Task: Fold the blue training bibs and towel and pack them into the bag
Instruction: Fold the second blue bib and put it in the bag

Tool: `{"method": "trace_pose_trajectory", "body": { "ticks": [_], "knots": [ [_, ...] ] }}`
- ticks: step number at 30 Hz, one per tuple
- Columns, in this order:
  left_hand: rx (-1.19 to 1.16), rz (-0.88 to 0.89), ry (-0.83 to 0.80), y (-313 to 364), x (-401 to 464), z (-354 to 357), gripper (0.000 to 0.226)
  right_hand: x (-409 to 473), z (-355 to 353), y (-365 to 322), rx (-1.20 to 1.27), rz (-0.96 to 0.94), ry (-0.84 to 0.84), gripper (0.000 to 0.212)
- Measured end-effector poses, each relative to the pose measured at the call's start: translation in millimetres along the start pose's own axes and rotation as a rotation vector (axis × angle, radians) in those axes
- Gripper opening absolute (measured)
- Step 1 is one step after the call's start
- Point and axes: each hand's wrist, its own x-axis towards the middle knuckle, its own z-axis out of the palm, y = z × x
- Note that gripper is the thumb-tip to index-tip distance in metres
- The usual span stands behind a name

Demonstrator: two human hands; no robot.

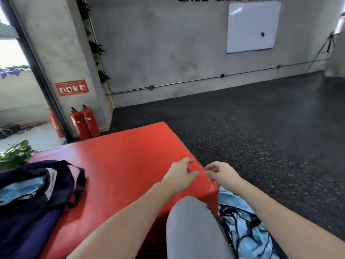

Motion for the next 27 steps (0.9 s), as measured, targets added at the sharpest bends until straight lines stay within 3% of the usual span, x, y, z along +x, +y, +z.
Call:
{"method": "trace_pose_trajectory", "body": {
  "ticks": [6,12,18,22,27],
  "knots": [
    [0.055,0.069,-0.265,58.0,26.9,111.4,0.047,-24.8,-48.4,122.2,-0.005,0.219,0.019,0.005],
    [0.141,0.002,-0.442,63.7,40.7,209.3,0.050,-36.2,-48.4,223.9,-0.038,0.373,-0.018,0.006],
    [0.183,-0.117,-0.484,35.8,57.2,267.9,0.029,-18.5,-33.9,285.5,-0.106,0.406,-0.055,0.004],
    [0.160,-0.181,-0.490,21.8,67.5,289.9,0.047,8.2,-24.1,315.6,-0.140,0.415,-0.076,0.014],
    [0.139,-0.221,-0.497,-2.3,90.5,317.9,0.045,45.2,-11.7,344.6,-0.216,0.404,-0.074,0.019]
  ]
}}
